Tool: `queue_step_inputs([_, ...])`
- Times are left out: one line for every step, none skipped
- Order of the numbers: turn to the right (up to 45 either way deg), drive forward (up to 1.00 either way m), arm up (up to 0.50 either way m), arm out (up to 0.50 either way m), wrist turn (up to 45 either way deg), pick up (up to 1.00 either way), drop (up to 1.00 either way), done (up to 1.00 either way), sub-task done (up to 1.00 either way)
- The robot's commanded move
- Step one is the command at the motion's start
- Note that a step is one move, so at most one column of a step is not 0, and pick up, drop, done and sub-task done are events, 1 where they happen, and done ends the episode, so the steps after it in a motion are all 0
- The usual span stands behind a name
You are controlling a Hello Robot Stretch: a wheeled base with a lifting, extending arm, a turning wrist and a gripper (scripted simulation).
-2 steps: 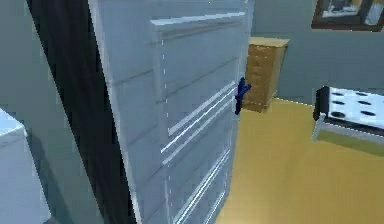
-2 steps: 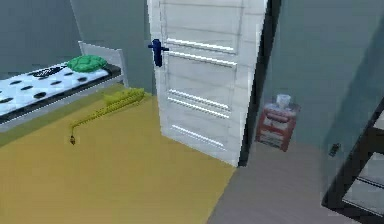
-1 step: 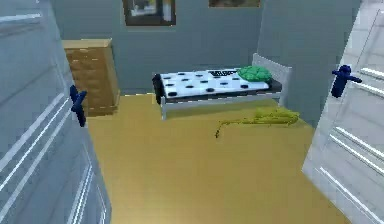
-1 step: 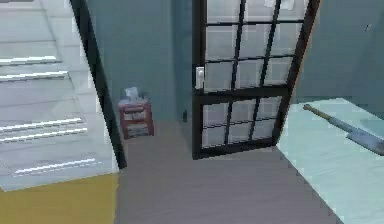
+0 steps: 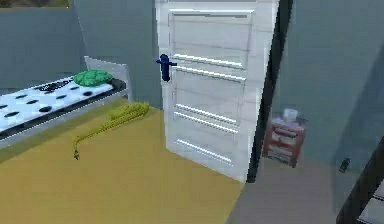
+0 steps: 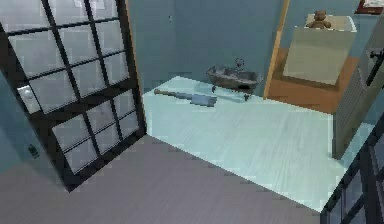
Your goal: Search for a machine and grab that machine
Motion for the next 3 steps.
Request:
queue_step_inputs([30.0, 0.0, 0.0, 0.0, 0.0, 0.0, 0.0, 0.0, 0.0])
queue_step_inputs([0.0, 0.1, 0.0, 0.0, 0.0, 0.0, 0.0, 0.0, 0.0])
queue_step_inputs([-45.0, 0.0, 0.0, 0.0, 0.0, 0.0, 0.0, 0.0, 0.0])
